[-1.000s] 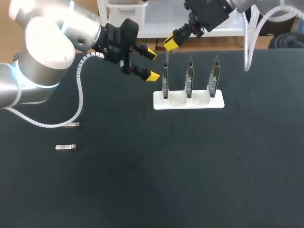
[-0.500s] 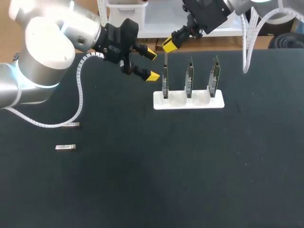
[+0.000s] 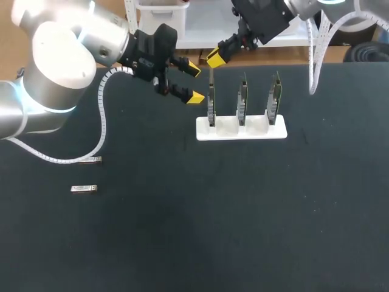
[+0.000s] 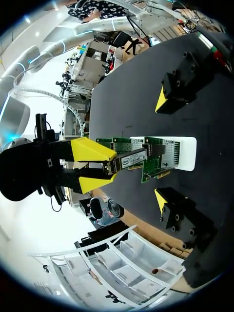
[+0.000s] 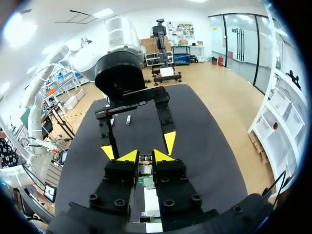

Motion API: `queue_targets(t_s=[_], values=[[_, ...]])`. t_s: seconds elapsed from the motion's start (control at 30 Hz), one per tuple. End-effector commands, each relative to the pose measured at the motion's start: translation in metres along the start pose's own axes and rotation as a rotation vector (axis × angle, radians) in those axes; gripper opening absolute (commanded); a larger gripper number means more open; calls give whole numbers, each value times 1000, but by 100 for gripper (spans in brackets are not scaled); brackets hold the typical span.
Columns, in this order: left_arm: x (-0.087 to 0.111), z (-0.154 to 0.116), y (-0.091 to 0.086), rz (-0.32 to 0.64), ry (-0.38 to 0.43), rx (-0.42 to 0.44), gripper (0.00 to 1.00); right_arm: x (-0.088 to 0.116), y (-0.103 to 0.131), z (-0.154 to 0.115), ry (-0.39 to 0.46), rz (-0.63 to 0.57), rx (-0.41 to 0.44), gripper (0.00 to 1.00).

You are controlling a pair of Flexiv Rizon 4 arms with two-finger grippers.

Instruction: Pick up the optical module with the left hand, and insert it into the network port with the right hand.

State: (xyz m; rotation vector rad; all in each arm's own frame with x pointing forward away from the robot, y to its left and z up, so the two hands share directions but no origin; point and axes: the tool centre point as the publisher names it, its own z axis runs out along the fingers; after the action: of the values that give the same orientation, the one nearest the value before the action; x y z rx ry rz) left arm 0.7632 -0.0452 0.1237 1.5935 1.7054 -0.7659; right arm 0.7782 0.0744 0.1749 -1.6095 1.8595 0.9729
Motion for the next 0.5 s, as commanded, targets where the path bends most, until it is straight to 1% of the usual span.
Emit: queue_targets(t_s=[0.03, 0.33, 0.5], values=[[0, 0, 1, 1, 1, 0, 100, 0, -5, 2, 3, -2, -15, 0], [0, 0, 1, 1, 1, 0, 100, 0, -3, -3, 3, -13, -16, 0], [0, 0, 1, 1, 1, 0, 100, -2, 0, -4, 9, -41, -31, 0]])
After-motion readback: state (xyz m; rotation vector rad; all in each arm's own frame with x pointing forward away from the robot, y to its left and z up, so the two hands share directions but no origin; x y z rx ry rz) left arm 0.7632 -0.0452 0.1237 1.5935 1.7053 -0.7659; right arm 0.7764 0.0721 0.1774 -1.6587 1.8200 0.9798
